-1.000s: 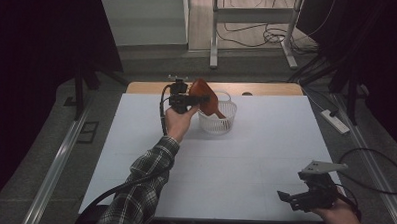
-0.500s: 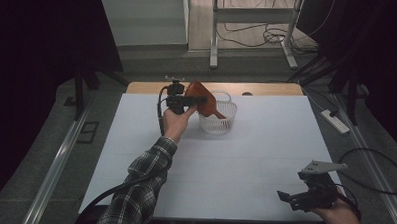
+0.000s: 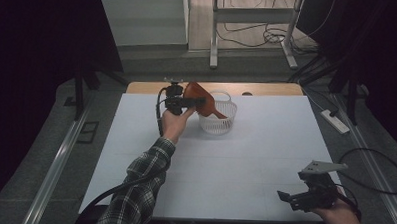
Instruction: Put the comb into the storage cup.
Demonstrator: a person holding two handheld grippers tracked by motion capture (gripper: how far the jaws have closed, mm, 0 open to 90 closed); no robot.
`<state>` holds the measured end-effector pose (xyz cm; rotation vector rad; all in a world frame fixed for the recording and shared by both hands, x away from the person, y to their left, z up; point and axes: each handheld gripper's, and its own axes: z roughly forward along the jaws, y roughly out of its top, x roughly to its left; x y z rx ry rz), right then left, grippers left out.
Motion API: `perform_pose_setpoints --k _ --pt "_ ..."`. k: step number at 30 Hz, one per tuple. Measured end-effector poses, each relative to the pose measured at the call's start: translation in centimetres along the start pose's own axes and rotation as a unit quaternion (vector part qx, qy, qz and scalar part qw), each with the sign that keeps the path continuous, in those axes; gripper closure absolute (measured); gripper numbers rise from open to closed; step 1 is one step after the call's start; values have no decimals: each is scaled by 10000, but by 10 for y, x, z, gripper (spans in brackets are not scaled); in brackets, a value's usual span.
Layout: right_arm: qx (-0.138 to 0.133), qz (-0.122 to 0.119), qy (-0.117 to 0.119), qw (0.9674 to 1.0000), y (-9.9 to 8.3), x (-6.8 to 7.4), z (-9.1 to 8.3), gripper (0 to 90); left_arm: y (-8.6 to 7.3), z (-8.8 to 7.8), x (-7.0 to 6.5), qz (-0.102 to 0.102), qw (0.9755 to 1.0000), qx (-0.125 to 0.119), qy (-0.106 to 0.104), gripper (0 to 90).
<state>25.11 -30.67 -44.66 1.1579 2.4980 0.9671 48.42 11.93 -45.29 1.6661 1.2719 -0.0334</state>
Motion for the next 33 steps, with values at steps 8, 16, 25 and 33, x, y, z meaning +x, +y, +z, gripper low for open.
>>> perform_pose_setpoints --k 8,16,25,33 --pt "-21 -12 0 10000 0 0 0 2 2 -1 -2 124 9998 2 128 268" --pt "-17 -7 -6 10000 0 0 0 1 3 -5 -2 373 9990 68 255 215" --pt "4 36 1 10000 0 0 0 0 3 -11 -1 561 9980 112 278 181" --pt "18 21 -14 10000 0 0 0 0 4 -15 0 602 9979 166 186 144"
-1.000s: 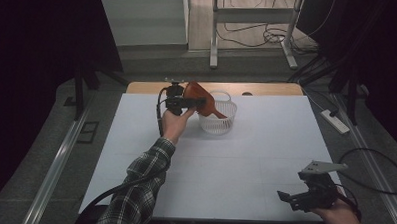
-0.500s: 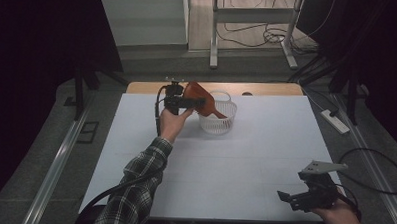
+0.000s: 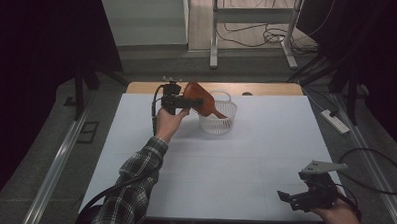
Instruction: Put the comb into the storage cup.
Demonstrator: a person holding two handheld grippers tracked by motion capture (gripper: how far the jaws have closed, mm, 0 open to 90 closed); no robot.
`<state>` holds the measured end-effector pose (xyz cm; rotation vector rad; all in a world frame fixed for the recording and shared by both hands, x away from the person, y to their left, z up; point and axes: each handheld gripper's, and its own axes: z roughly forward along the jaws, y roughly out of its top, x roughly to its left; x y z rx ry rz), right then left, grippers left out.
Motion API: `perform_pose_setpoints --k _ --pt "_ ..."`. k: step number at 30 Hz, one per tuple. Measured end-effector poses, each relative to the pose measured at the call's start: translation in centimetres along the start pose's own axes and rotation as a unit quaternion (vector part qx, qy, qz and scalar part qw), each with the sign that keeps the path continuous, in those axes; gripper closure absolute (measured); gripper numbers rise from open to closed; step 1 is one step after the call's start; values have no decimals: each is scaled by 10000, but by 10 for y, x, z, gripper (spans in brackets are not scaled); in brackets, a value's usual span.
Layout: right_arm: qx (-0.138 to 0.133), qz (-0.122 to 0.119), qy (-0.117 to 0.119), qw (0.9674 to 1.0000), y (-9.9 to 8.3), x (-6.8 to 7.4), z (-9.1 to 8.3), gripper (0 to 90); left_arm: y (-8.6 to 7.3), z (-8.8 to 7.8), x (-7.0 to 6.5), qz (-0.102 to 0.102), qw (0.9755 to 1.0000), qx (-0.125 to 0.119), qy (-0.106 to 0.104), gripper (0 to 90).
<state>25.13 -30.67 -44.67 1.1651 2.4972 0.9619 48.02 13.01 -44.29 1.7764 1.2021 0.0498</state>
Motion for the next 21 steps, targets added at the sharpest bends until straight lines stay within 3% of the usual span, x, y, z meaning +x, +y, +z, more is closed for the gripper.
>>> perform_pose_setpoints --k 8,21 --pt "-12 8 2 10000 0 0 0 0 0 -4 0 163 9998 59 -32 101" --pt "-50 18 -35 10000 0 0 0 0 1 -7 -8 722 9965 199 370 30"
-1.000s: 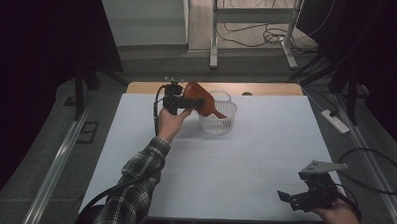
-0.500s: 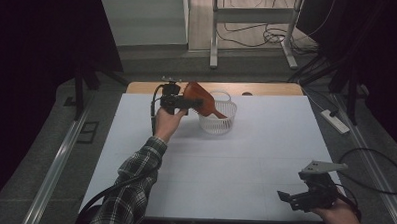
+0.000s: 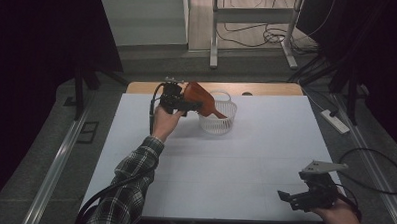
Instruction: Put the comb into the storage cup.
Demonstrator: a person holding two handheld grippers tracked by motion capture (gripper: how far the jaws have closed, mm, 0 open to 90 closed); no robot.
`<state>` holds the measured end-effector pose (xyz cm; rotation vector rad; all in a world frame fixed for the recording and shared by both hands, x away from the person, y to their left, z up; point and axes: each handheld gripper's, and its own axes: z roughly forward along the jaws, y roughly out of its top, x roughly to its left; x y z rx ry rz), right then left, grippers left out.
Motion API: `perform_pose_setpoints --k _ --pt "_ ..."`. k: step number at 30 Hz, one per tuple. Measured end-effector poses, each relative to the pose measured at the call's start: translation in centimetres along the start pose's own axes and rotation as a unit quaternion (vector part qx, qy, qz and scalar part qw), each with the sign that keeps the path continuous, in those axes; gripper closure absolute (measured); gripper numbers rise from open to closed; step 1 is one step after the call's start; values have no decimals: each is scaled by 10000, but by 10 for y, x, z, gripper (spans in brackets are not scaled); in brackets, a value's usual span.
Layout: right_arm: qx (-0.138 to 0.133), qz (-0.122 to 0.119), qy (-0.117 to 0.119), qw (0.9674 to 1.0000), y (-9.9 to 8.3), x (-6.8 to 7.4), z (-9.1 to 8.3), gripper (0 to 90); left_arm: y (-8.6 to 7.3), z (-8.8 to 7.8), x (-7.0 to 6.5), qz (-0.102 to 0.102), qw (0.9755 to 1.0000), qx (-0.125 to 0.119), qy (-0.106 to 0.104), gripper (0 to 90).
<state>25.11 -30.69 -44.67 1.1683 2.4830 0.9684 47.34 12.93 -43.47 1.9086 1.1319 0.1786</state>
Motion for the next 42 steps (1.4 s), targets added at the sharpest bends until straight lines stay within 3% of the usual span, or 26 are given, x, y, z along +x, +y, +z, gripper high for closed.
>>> perform_pose_setpoints --k 9,20,42 --pt "-29 50 -56 10000 0 0 -1 0 -4 -5 0 249 9995 20 177 17" --pt "-40 59 -109 9999 0 0 -1 0 -9 -11 -2 475 9987 41 160 9" --pt "-207 177 -455 9986 -1 0 -4 0 -21 -23 -7 648 9978 23 99 5"
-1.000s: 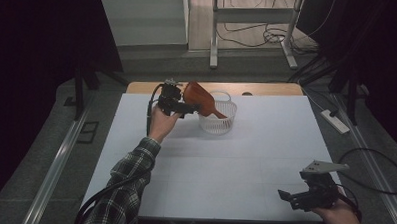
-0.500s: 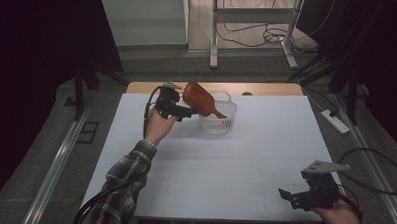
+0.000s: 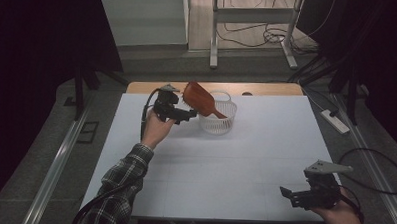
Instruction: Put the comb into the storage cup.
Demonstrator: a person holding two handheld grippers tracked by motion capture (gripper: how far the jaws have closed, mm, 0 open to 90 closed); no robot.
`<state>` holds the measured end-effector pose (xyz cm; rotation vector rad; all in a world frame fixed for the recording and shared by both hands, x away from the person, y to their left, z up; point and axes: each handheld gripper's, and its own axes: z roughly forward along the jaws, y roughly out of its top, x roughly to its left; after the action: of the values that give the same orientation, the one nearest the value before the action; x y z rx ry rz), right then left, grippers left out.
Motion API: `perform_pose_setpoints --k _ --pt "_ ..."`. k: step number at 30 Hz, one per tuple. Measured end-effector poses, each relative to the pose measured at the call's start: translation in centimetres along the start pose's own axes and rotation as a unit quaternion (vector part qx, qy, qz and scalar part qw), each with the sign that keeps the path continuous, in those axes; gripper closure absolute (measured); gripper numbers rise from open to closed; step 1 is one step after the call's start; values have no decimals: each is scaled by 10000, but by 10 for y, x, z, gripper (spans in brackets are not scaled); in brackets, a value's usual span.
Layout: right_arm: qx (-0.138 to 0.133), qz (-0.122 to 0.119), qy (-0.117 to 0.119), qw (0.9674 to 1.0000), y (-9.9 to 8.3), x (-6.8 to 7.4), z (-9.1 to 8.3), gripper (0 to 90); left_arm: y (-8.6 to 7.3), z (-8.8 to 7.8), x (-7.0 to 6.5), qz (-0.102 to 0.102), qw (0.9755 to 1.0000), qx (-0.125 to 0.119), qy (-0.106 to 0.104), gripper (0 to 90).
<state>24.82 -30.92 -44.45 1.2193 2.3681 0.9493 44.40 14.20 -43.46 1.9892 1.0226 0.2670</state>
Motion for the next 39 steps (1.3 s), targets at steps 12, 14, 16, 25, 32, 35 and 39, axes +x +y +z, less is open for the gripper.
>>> perform_pose_setpoints --k 12,14,16,25,32,35,39 --pt "33 -45 11 10000 0 1 1 0 -8 -7 -3 -14 10000 -28 -20 7" --pt "28 -42 15 10000 0 1 1 0 -10 -8 -3 -25 10000 -26 -31 7" --pt "30 -41 19 10000 0 1 1 0 -12 -9 -3 -9 10000 -9 -28 6" --pt "54 -39 20 10000 0 1 1 0 -21 -13 -5 53 9999 18 -122 3" --pt "71 -42 18 10000 0 1 1 0 -26 -17 -5 96 9996 32 -263 3" --pt "91 -72 26 9999 1 2 1 0 -28 -19 -6 103 9993 -16 -354 3" --pt "85 -68 27 9999 0 2 1 0 -30 -22 -8 114 9991 -6 -412 3"
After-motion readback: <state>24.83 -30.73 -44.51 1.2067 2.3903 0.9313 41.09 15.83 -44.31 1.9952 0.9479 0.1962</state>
